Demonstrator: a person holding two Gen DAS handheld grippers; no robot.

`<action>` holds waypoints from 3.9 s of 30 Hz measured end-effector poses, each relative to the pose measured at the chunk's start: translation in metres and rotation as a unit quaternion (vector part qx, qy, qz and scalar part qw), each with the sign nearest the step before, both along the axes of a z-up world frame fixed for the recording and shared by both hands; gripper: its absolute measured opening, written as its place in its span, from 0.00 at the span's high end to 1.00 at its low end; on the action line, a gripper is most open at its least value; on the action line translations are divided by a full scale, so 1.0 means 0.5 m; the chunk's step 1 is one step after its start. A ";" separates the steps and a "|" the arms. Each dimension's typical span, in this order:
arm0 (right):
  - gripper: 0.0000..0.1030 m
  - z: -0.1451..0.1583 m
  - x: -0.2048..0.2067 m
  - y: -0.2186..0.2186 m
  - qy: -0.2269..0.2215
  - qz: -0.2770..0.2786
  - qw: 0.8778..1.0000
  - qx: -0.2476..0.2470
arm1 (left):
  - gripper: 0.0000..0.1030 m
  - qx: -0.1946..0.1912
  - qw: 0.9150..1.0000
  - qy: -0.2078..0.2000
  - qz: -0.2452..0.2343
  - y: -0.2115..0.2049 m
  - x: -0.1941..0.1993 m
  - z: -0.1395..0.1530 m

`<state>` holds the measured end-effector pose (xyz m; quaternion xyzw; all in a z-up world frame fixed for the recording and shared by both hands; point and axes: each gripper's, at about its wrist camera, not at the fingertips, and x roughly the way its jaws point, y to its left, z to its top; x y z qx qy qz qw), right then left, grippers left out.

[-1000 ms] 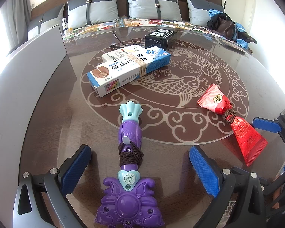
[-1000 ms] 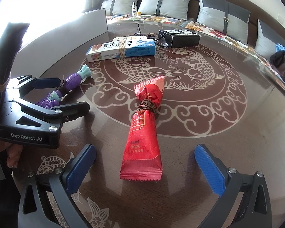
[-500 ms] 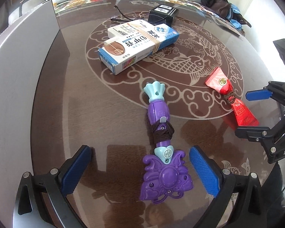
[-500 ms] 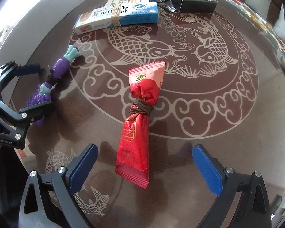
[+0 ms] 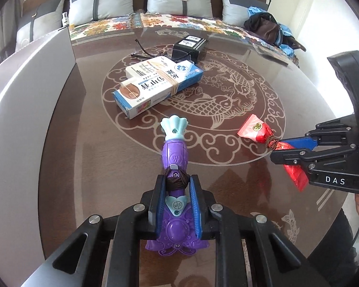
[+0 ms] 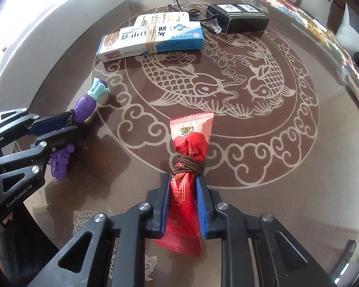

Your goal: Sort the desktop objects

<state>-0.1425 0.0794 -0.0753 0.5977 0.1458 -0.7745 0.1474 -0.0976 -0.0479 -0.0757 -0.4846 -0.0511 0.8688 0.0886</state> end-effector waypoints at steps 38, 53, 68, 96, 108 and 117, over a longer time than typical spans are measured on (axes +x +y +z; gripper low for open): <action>0.35 0.134 0.133 -0.810 0.040 0.197 0.962 -0.184 | 0.41 -0.019 0.957 -0.018 0.291 -0.655 0.265 0.093; 0.06 0.161 0.078 -0.443 0.225 0.105 0.957 -0.149 | 0.14 -0.024 0.952 0.099 0.289 -0.508 0.282 0.180; 0.06 -0.002 0.036 0.112 0.224 -0.068 0.972 -0.007 | 0.14 0.045 0.987 0.129 0.081 -0.080 0.179 0.213; 0.00 -0.057 0.051 0.180 0.190 -0.111 0.975 -0.034 | 0.13 -0.043 0.995 0.022 0.088 0.067 0.012 -0.056; 0.00 -0.056 0.051 0.181 0.189 -0.110 0.975 -0.034 | 0.00 -0.073 0.993 0.036 0.080 0.082 0.017 -0.067; 0.00 -0.056 0.052 0.179 0.190 -0.110 0.975 -0.032 | 0.00 -0.073 0.993 0.036 0.081 0.082 0.018 -0.067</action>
